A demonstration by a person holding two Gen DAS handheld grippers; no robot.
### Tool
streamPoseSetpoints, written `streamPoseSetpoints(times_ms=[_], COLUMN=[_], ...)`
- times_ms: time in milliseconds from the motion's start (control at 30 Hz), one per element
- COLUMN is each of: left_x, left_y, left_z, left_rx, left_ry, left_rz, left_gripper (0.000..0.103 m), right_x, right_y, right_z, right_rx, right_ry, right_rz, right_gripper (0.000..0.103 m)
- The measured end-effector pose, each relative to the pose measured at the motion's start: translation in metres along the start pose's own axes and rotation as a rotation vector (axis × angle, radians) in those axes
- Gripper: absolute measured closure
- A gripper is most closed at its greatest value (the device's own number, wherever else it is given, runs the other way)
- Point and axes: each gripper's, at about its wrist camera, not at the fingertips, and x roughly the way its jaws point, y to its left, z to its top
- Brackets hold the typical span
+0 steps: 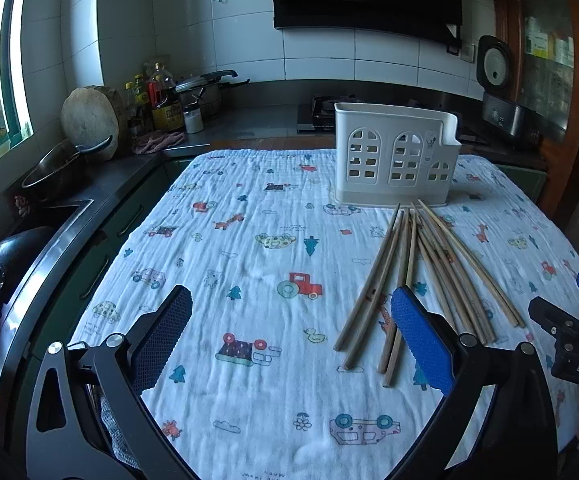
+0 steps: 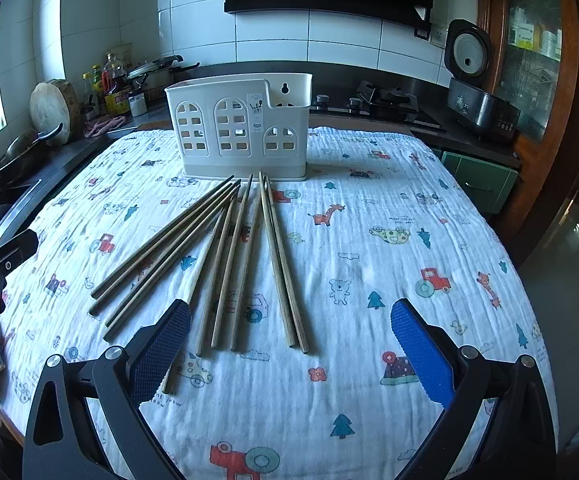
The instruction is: Organize utensils
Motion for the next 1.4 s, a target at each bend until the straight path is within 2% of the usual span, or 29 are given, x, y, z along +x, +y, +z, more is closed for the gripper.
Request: streamPoseSetpoints(times_ms=[300,667,1400], left_x=[0.003,0.003,0.018], left_y=[-0.003,-0.001,-0.006], left_z=[0.005,0.009,0.009], left_rx=[0.042,0.037,0.069], left_ry=[0.007,-0.006,0.006], left_rz=[0.012,-0.014,-0.008], left_gripper=[0.005,0.005,0.005], right_x=[-0.001,0.001,0.014], right_y=[-0.002,-0.005,-0.007], right_z=[0.006,0.008,0.014], right_rx=[0.001,-0.003,-0.010], right_ry=[-0.014,-0.013,0.003], right_rz=[-0.008,-0.009,-0.018], right_gripper=[0.006,0.006,0.006])
